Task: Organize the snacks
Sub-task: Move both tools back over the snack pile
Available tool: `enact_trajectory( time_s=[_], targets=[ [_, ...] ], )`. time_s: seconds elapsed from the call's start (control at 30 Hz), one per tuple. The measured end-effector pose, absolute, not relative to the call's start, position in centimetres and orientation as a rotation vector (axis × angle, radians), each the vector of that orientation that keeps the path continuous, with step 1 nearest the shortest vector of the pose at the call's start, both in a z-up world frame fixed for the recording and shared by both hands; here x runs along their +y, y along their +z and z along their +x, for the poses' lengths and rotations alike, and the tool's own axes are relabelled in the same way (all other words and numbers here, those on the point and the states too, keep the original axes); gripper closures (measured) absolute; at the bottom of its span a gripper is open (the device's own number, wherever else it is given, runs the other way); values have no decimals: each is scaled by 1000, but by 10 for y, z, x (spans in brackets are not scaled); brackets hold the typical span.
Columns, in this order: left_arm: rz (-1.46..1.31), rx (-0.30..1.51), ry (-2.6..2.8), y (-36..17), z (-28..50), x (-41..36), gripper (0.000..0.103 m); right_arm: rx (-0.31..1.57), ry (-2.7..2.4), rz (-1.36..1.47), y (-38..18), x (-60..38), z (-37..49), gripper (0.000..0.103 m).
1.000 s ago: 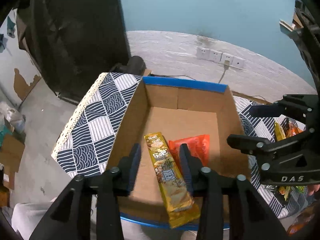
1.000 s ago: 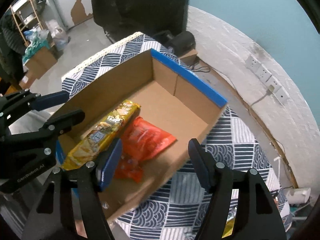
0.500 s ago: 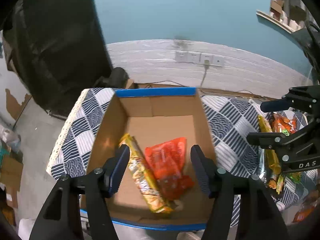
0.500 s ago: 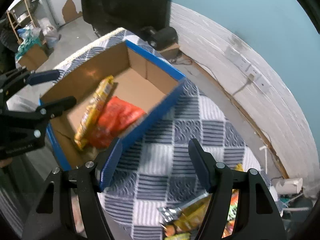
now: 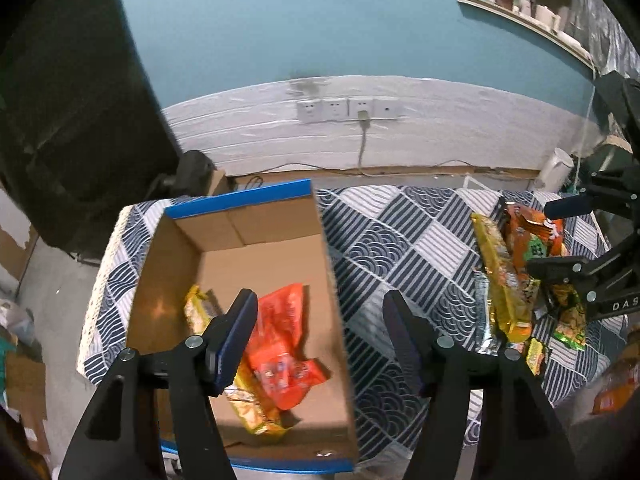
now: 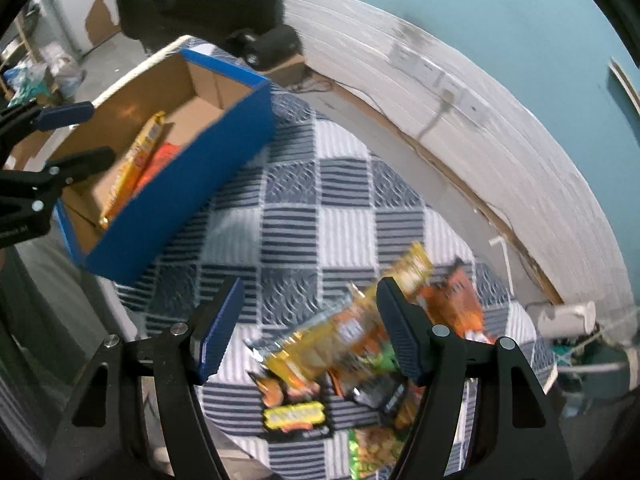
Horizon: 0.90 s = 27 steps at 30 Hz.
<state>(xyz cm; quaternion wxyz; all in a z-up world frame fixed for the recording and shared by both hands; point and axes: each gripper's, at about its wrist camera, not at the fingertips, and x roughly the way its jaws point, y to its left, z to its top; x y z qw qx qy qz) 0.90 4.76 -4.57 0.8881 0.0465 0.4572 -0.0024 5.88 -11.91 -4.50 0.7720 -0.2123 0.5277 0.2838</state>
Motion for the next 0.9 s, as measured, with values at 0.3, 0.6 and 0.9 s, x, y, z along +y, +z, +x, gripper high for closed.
enact_trajectory(
  time_s=[0.3, 0.6, 0.9],
  targets=[
    [152, 964, -92, -49, 17, -1, 32, 1216, 478, -370, -64, -193, 58, 34],
    [218, 1007, -172, -64, 24, -49, 30, 1303, 333, -236, -93, -259, 53, 34],
    [238, 1039, -221, -78, 35, -84, 30, 1329, 252, -151, -106, -301, 44, 34]
  ],
)
